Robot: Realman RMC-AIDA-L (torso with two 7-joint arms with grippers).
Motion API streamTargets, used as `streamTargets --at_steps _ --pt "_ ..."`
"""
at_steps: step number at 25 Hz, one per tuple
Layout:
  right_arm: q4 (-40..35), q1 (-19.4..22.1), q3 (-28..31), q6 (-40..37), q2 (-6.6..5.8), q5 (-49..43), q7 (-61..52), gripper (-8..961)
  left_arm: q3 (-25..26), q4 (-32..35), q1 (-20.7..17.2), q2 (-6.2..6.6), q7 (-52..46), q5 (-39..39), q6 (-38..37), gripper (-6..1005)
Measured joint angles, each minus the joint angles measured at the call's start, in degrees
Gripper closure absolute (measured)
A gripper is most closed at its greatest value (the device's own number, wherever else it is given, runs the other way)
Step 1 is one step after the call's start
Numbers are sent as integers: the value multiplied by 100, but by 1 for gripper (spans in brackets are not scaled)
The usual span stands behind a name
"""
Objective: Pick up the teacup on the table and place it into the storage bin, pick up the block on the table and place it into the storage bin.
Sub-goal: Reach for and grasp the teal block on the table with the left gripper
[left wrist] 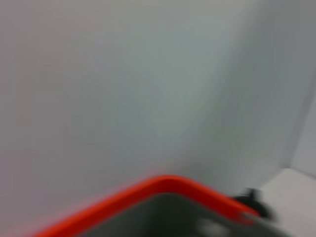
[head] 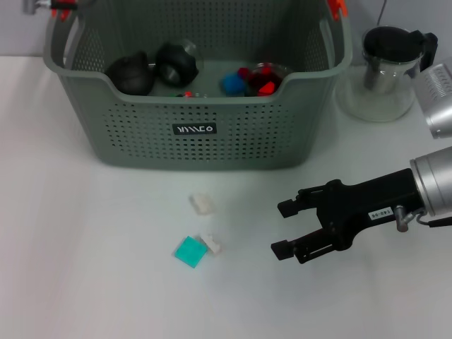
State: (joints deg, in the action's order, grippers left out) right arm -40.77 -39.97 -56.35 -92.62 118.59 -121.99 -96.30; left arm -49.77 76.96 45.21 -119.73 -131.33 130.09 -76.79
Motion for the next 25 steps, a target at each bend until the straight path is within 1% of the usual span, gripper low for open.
streamTargets --at_steps 2,3,5,7,8,9,12,15,17,18,21,25 --pt "0 15 5 0 -16 -1 4 26 -17 455 -206 -49 65 -303 -630 286" --pt "0 17 6 -3 -29 0 2 26 -58 812 -388 -104 207 -548 -1071 248" --pt "0 24 11 6 -70 0 -14 26 -181 1444 -752 -252 624 -979 -1962 173" --pt "0 33 13 28 -101 0 -23 26 -334 1829 -1050 -391 937 -1140 -2584 92" --pt "0 35 20 44 -116 1 -25 26 -470 1924 -1183 -417 988 -1149 -2750 51" --pt "3 40 32 61 -130 1 -27 26 -633 1992 -1329 -440 1013 -1139 -2892 51" --pt "19 66 114 92 -168 1 -29 26 -1332 1993 -1766 -428 938 -821 -2965 51" --pt "56 69 142 98 -203 1 -44 26 -1877 1903 -1953 -449 772 -86 -2886 51" --pt "59 72 147 105 -217 1 -63 26 -2215 1722 -1936 -451 515 454 -2775 51" --pt "62 76 148 105 -223 0 -70 26 -2307 1660 -1915 -452 435 594 -2712 51" --pt "67 85 151 108 -224 0 -84 26 -2768 1313 -1807 -454 192 1232 -2320 50" --pt "69 86 151 115 -223 0 -97 25 -3213 915 -1694 -457 0 1684 -1791 50"
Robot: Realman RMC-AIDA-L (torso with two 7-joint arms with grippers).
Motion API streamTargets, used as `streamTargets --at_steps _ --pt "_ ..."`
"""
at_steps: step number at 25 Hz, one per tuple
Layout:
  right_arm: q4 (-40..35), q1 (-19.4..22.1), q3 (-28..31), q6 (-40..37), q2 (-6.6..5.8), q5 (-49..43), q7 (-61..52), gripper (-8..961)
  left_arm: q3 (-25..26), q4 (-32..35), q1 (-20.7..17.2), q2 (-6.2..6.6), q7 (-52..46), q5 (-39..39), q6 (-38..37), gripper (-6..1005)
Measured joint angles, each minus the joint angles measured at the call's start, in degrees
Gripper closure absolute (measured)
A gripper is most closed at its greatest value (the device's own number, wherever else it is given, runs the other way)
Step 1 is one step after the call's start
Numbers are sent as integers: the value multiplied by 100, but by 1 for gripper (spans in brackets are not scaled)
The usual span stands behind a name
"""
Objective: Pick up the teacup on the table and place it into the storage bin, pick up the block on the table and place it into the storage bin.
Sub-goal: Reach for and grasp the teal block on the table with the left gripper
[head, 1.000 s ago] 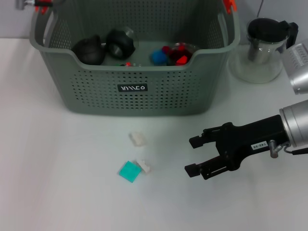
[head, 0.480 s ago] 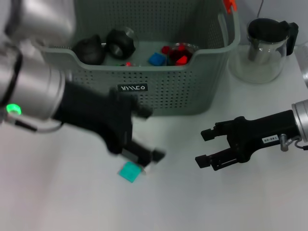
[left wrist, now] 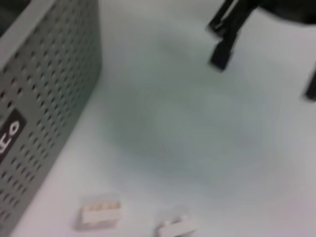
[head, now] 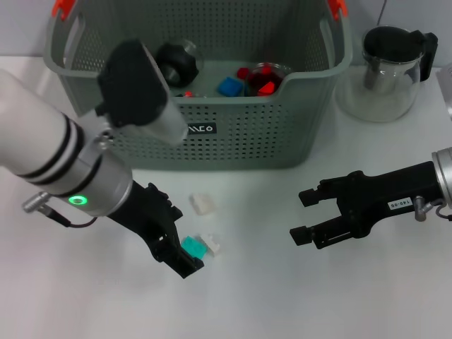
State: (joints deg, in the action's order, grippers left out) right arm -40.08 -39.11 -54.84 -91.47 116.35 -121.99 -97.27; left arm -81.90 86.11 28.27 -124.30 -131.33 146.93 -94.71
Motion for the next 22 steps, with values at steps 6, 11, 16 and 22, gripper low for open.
streamTargets --at_steps 6,11,16,22 --pt "1 0 0 16 1 0 -25 25 -435 -588 319 -3 -962 568 460 50" --pt "1 -1 0 17 -20 0 -33 25 -719 -691 503 -8 -1866 732 521 53" --pt "0 -5 0 16 -41 0 -36 25 -1206 -781 599 -15 -2785 961 603 54" --pt "0 -9 -29 15 -58 -1 -34 25 -1563 -831 726 -22 -3429 1146 591 54"
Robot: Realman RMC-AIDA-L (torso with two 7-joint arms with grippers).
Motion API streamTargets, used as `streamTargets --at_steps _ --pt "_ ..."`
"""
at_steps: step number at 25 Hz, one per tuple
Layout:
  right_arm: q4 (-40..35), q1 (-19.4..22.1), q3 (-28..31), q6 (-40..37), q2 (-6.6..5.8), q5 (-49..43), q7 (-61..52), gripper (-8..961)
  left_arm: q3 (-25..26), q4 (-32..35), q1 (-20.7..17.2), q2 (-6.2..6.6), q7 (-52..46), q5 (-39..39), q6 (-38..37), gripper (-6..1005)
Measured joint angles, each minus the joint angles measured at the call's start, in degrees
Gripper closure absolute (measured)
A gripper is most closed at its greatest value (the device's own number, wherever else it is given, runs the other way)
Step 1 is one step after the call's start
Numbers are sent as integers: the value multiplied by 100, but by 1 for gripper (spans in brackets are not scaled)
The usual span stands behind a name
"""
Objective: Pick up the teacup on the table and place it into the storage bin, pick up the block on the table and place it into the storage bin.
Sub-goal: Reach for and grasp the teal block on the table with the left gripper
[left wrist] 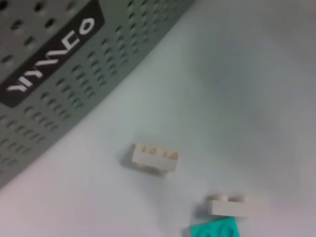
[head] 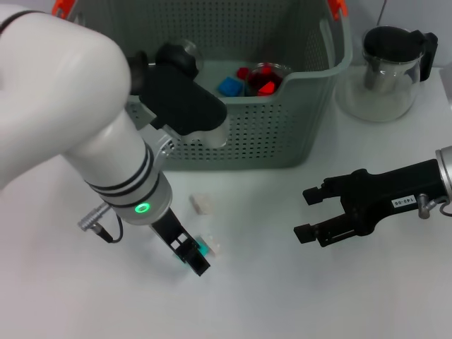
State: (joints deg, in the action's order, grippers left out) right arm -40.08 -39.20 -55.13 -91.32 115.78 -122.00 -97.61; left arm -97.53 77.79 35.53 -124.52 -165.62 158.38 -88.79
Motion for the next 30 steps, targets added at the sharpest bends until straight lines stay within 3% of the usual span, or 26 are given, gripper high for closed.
streamTargets --at_steps 20,30 --pt "0 -31 -2 39 -2 -70 19 26 -305 -759 490 -20 -377 -39 377 53" --pt "0 -18 -17 72 6 -69 26 26 -297 -953 528 -20 -382 -12 589 53"
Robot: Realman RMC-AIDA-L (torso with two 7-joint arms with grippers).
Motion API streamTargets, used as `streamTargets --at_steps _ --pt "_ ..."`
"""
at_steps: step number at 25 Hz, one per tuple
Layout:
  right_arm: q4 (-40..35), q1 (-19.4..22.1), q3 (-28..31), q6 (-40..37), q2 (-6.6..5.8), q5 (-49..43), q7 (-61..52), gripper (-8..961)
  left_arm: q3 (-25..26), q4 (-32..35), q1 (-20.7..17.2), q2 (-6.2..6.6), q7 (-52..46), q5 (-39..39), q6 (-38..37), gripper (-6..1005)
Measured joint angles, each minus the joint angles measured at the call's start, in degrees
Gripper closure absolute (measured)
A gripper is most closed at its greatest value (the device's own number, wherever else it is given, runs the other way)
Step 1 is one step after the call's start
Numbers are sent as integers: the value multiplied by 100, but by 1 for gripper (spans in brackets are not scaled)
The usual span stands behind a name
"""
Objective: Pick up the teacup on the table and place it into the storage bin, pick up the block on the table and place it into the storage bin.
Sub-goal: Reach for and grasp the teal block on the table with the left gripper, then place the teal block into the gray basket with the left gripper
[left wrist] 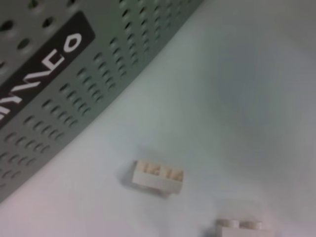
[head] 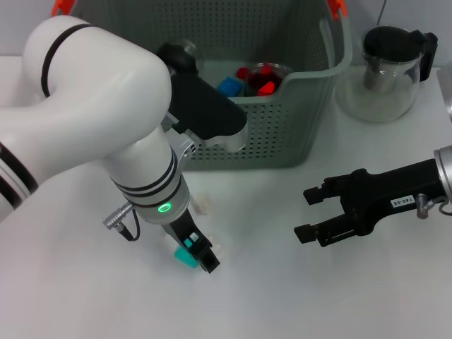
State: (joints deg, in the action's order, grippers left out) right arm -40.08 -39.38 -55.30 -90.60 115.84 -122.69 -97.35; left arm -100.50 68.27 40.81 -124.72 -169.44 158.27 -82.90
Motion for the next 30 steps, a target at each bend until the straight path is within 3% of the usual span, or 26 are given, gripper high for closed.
streamTargets --at_steps 12,17,26,30 --pt "0 23 2 2 9 0 19 25 -28 -212 42 0 -18 -33 172 54" --pt "0 33 2 5 9 0 20 25 -33 -218 41 0 14 -31 171 170" --pt "0 36 11 8 3 0 23 25 -83 -260 88 0 -4 9 160 468" --pt "0 42 20 8 -3 0 24 25 -104 236 -39 0 -16 18 83 571"
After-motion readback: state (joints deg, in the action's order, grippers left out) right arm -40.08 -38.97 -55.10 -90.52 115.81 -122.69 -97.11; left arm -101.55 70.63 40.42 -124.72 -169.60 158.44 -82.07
